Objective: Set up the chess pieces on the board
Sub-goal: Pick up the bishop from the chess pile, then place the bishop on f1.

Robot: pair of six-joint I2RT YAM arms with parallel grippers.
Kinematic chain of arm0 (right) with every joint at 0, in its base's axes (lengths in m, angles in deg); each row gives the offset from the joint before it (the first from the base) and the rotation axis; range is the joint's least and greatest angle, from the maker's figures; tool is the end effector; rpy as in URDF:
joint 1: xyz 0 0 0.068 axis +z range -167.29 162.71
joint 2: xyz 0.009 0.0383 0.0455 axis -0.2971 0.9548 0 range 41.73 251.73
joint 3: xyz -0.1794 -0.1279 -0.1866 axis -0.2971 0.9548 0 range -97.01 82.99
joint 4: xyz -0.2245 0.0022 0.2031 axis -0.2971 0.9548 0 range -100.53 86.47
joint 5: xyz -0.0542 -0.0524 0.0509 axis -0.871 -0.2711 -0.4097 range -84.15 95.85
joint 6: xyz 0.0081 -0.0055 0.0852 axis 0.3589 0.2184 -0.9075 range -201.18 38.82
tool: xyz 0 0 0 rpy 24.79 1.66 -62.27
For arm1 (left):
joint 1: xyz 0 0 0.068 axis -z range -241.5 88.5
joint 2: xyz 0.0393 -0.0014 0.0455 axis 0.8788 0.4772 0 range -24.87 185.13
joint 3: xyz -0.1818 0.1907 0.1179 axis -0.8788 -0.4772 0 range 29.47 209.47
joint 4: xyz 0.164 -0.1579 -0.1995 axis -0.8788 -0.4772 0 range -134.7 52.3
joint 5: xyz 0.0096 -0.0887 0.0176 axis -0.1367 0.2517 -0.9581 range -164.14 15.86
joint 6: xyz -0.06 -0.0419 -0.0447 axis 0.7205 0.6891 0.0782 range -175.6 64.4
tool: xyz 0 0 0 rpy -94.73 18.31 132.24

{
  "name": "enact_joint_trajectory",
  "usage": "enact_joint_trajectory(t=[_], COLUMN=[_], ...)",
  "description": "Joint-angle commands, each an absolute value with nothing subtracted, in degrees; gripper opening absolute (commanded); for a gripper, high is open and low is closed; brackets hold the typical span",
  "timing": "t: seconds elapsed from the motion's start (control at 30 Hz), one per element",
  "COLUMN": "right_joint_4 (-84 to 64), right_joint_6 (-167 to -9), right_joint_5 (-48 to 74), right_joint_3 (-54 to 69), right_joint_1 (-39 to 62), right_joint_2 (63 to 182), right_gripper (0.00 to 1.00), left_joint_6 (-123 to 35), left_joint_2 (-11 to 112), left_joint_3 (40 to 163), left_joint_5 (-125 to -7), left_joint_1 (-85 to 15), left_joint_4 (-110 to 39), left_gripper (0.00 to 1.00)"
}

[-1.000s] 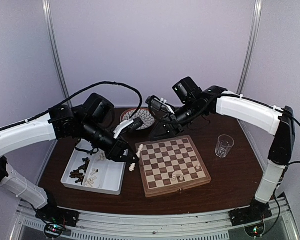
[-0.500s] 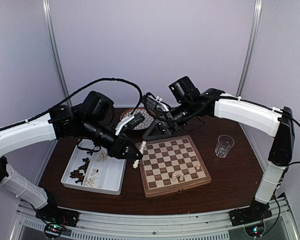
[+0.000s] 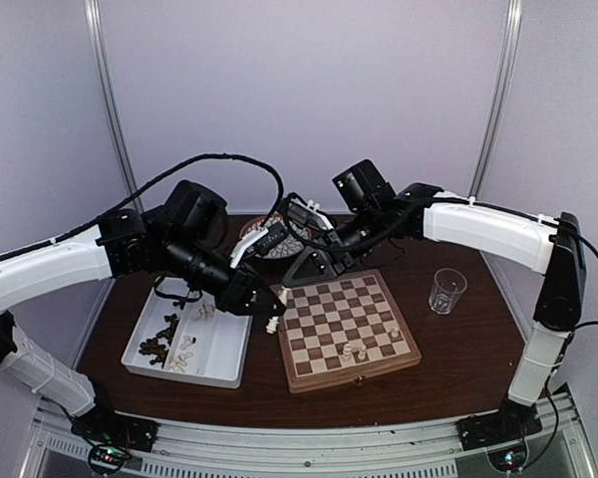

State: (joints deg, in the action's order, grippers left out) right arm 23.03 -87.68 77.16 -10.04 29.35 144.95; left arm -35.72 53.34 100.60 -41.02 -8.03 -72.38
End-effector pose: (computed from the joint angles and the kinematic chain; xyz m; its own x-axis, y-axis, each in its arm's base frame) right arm 0.2569 0.3762 0.3266 -0.5515 -0.5309 -0.6435 -0.6445 -0.2187 0.7327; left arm 0.1805 -0.3130 0.3205 -0.6841 0.4451 -0.5778 0.7263 0.3428 -0.5958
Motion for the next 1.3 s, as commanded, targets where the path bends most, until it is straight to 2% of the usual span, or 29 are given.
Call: enact_joint_trajectory(t=[0.0, 0.23, 0.63, 0.83, 1.27], right_joint_4=[20.43, 22.20, 32.84, 36.84, 37.29], right_joint_6=[-88.55, -86.55, -72.78, -64.48, -49.10], right_joint_5=[78.78, 77.79, 68.41, 58.46, 36.31], right_joint_3=[-9.16, -9.74, -8.99, -5.64, 13.38], right_joint_1=[29.74, 29.12, 25.61, 25.60, 25.61], right_joint_2=[145.24, 144.74, 139.61, 136.16, 124.31], right_gripper=[0.16, 0.03, 0.03, 0.04, 0.03], left_joint_6=[-35.29, -35.84, -36.87, -37.23, -36.52], left_joint_2=[52.33, 52.10, 48.22, 47.31, 48.83], left_joint_3=[101.02, 100.05, 94.25, 91.98, 92.03], left_joint_5=[-40.97, -41.92, -46.92, -50.57, -51.01], left_joint_1=[-7.78, -7.78, -7.76, -9.28, -13.55], left_joint_4=[-69.43, -70.49, -74.97, -76.17, -76.45], left_gripper=[0.00, 0.00, 0.00, 0.00, 0.00])
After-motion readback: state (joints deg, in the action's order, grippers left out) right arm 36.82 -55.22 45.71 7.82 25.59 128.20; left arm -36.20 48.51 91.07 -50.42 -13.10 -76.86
